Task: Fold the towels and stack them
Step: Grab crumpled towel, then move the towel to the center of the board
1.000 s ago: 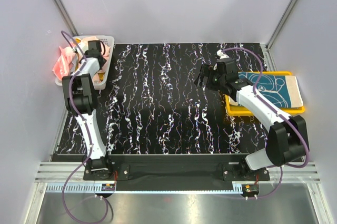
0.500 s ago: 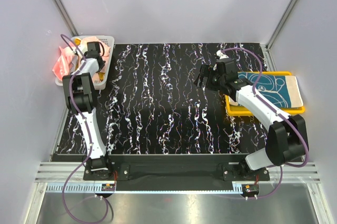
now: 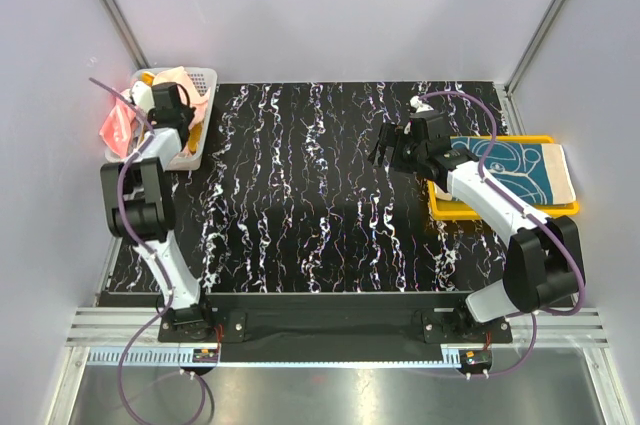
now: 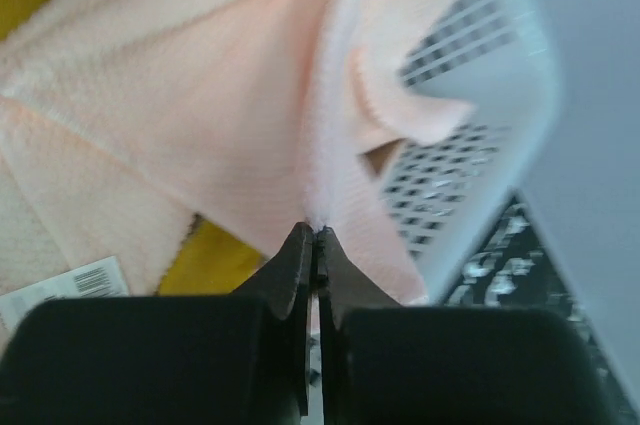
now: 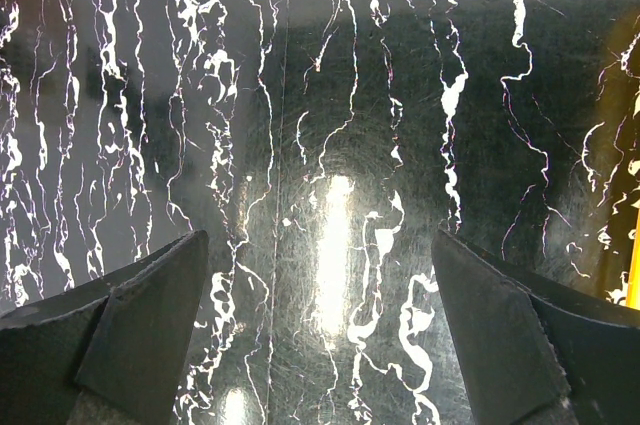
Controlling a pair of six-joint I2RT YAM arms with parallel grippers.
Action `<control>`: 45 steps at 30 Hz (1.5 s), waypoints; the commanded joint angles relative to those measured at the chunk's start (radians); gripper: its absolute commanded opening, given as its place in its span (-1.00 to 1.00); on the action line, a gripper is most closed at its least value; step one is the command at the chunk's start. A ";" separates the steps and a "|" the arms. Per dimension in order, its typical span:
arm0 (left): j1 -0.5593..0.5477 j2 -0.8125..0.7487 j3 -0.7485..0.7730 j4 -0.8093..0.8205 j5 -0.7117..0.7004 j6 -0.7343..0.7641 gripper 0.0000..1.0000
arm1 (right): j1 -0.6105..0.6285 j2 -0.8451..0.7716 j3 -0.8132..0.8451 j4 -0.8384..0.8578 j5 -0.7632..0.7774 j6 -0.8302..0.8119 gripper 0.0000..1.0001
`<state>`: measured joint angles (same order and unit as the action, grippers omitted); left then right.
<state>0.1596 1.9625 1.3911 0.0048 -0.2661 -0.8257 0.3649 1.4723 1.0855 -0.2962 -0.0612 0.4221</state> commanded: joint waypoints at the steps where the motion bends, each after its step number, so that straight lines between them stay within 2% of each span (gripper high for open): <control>1: 0.003 -0.135 -0.043 0.213 0.024 -0.036 -1.00 | 0.009 0.006 0.034 0.025 0.026 -0.016 1.00; 12: -0.092 -0.376 -0.314 0.353 0.042 -0.023 -1.00 | 0.011 0.008 0.047 0.019 0.034 -0.023 1.00; 17: -0.178 -0.510 -0.385 0.333 0.010 0.022 -1.00 | 0.009 -0.003 0.050 0.014 0.041 -0.026 0.99; 21: -0.248 -0.600 -0.354 0.218 0.007 0.074 -1.00 | 0.009 -0.013 0.056 0.006 0.052 -0.028 0.99; 27: -0.422 -0.675 -0.232 0.014 0.018 0.177 -1.00 | 0.009 -0.038 0.073 -0.014 0.060 -0.037 0.99; 31: -0.560 -0.680 -0.136 -0.094 0.028 0.256 -1.00 | 0.008 -0.066 0.091 -0.034 0.092 -0.040 1.00; 33: -0.595 -0.663 -0.092 -0.158 0.048 0.260 -1.00 | 0.009 -0.089 0.091 -0.041 0.106 -0.037 0.99; 37: -0.727 -0.656 -0.127 -0.190 0.093 0.247 -1.00 | 0.009 -0.125 0.079 -0.061 0.138 -0.025 0.99; 40: -0.833 -0.660 -0.222 -0.164 0.117 0.223 -1.00 | 0.009 -0.147 0.064 -0.069 0.155 -0.014 1.00; 45: -1.023 -0.606 -0.245 -0.203 0.111 0.217 -1.00 | 0.009 -0.156 0.065 -0.093 0.193 -0.017 0.99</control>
<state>-0.7887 1.3426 1.1568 -0.1959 -0.1776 -0.6064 0.3664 1.3437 1.1259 -0.3695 0.0769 0.4007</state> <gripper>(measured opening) 0.016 0.994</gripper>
